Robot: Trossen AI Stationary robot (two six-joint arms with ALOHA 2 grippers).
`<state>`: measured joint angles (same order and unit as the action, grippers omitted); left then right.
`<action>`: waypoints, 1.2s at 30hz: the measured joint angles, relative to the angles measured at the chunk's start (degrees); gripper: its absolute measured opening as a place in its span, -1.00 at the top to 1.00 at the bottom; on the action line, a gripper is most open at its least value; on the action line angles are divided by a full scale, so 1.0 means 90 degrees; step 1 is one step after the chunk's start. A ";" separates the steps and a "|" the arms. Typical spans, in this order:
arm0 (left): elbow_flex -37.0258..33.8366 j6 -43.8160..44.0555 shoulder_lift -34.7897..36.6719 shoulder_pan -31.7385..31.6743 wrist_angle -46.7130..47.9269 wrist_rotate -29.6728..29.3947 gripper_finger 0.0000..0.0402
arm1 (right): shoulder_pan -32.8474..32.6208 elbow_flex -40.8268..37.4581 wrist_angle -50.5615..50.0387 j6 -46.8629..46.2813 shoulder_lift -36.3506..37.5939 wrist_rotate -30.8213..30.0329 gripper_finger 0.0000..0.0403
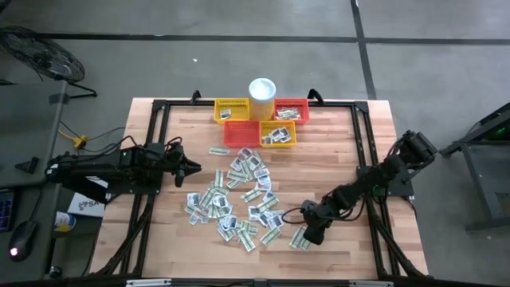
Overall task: Pick & Place First Aid Supplies
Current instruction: Put the green bandage pack into the top orange basket
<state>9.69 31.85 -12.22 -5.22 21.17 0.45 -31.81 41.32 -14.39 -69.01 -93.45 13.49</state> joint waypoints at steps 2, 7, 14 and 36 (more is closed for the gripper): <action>0.0000 -0.0001 -0.0001 0.0000 0.0002 0.0000 0.60 | 0.0000 0.0000 0.0000 -0.0003 -0.0003 0.0024 0.70; 0.0001 0.0000 -0.0001 0.0000 0.0001 0.0000 0.60 | -0.0002 0.0000 -0.0112 -0.0063 -0.0005 -0.0009 0.95; 0.0000 -0.0001 -0.0001 0.0001 0.0000 0.0000 0.60 | -0.0010 0.0052 -0.0275 -0.0238 0.0061 -0.0099 0.99; 0.0000 -0.0001 -0.0001 -0.0001 0.0002 0.0000 0.60 | 0.0961 0.3393 -0.4791 0.0977 0.0801 -0.2627 1.00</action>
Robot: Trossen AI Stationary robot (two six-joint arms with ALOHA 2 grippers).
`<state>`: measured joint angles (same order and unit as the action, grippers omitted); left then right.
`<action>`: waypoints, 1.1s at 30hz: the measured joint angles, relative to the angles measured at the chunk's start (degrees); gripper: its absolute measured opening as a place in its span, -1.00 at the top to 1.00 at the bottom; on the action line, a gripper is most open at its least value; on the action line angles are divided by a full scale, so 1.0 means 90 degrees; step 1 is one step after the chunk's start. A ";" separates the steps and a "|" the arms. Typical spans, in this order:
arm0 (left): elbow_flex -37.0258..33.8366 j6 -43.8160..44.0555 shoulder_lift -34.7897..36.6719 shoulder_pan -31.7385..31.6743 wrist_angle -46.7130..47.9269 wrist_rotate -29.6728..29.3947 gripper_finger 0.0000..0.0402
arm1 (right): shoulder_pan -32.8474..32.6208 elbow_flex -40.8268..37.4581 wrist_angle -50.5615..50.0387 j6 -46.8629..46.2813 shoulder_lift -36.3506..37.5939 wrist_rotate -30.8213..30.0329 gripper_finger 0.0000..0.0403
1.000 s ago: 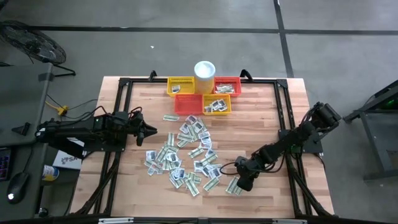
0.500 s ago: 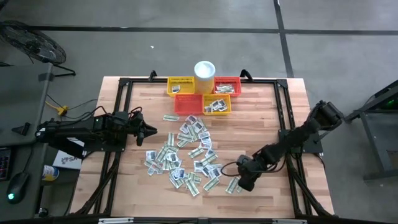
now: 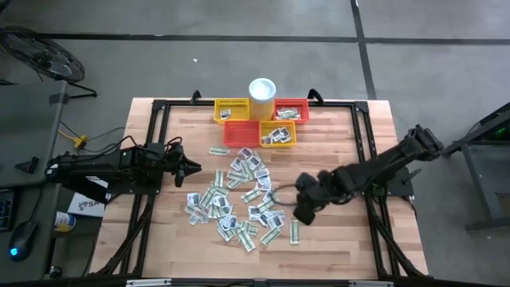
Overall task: Pick & Place First Aid Supplies
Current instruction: Put the green bandage pack into the top orange basket
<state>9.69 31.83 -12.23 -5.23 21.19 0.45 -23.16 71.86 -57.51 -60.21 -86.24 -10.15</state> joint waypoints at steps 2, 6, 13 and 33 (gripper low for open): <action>0.0000 0.0001 0.0000 0.0001 -0.0002 0.0000 0.60 | 0.0243 0.0247 -0.0057 0.0278 0.0000 -0.0430 1.00; 0.0001 0.0000 0.0000 0.0000 -0.0001 0.0000 0.60 | 0.0707 0.0544 -0.0067 0.0728 0.0000 -0.1166 1.00; 0.0000 0.0000 0.0002 0.0000 -0.0001 0.0000 0.60 | 0.1521 0.0829 -0.0460 0.0732 0.0000 -0.2344 1.00; 0.0000 0.0001 0.0001 0.0000 0.0000 0.0000 0.60 | 0.5231 0.0779 -0.0019 0.2611 -0.0209 -0.2002 1.00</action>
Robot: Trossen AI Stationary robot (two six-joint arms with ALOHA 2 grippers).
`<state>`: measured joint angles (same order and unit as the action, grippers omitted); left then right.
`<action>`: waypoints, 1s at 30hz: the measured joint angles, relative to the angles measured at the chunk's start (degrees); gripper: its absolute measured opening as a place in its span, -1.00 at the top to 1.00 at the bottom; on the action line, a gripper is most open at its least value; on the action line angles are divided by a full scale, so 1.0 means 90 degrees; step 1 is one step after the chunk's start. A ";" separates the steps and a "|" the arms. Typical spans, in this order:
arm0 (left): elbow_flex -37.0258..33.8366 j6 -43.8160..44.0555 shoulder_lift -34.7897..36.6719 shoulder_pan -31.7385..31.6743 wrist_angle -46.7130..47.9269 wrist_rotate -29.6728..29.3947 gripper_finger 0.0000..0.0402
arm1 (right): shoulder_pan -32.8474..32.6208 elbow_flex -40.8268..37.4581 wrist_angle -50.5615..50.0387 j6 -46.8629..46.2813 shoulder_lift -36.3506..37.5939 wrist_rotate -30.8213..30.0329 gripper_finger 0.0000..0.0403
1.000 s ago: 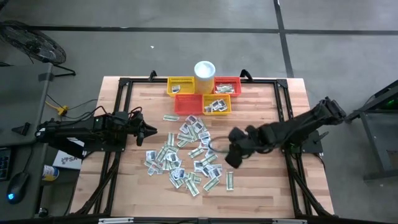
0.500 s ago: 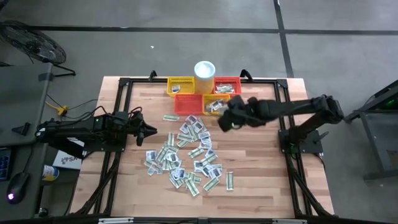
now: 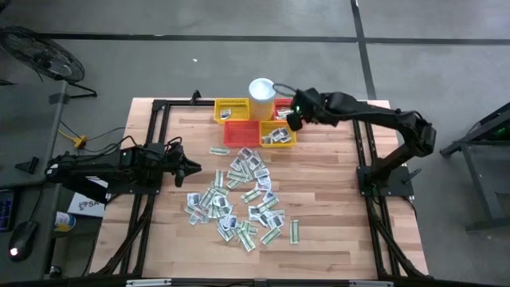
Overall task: Pick & Place First Aid Supplies
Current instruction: Put the green bandage pack into the top orange basket
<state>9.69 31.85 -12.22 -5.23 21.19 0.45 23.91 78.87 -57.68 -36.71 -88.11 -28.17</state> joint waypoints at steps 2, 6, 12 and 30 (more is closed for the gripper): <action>0.0000 -0.0001 0.0000 0.0000 -0.0002 0.0001 0.60 | 0.0313 0.0000 0.0323 0.0459 -0.0119 0.0255 1.00; 0.0000 0.0000 0.0001 0.0001 -0.0002 0.0000 0.60 | 0.0800 0.0000 0.0900 0.1104 -0.0392 0.0662 1.00; 0.0000 0.0000 0.0001 0.0001 -0.0002 0.0000 0.60 | 0.1326 0.0000 0.1244 0.1508 -0.0844 0.0981 1.00; 0.0001 -0.0001 0.0001 0.0001 -0.0002 0.0002 0.60 | 0.1952 -0.0005 0.1845 0.1827 -0.1754 0.2053 0.85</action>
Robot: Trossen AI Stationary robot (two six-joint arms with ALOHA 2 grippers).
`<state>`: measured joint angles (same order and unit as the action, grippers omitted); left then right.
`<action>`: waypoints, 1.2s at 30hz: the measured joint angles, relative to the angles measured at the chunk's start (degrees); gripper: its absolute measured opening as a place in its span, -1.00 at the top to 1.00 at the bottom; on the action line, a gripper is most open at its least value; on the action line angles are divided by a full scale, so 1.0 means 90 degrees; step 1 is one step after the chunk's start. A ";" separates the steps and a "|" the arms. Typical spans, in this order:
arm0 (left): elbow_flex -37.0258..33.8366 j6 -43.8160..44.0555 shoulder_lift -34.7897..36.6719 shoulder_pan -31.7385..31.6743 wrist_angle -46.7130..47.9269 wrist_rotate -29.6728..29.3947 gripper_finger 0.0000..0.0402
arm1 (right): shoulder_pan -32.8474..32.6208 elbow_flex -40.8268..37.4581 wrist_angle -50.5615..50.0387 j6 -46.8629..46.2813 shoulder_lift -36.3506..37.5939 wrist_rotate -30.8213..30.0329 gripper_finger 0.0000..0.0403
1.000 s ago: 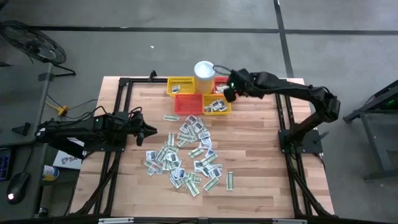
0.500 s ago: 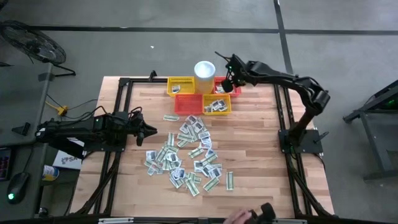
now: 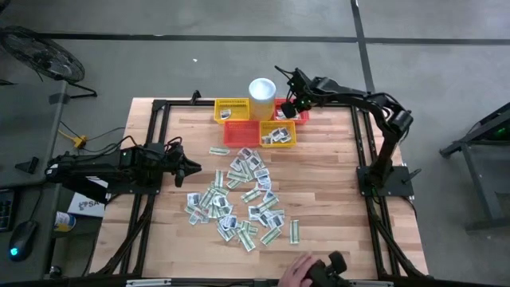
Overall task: Pick & Place First Aid Supplies
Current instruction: Put the green bandage pack into the top orange basket
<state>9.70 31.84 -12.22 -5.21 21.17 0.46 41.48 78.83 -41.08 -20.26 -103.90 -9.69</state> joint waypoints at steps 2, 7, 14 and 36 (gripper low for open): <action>-0.0001 -0.0001 -0.0002 -0.0002 0.0000 0.0001 0.60 | 0.0023 0.0000 0.0030 0.0043 0.0000 0.0017 0.75; -0.0001 0.0000 0.0000 -0.0002 0.0002 -0.0002 0.60 | 0.0033 0.0000 -0.0007 0.0143 0.0011 0.0015 0.44; -0.0001 -0.0001 -0.0002 -0.0002 0.0001 -0.0002 0.60 | -0.0322 -0.0002 -0.0699 0.0754 0.0613 -0.0027 0.25; 0.0000 0.0001 0.0000 -0.0001 0.0002 -0.0001 0.60 | -0.3159 -0.0365 -0.2437 -0.0002 0.1263 0.1979 0.25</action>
<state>9.70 31.85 -12.21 -5.22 21.19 0.46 13.05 75.54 -63.01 -20.28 -92.53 8.12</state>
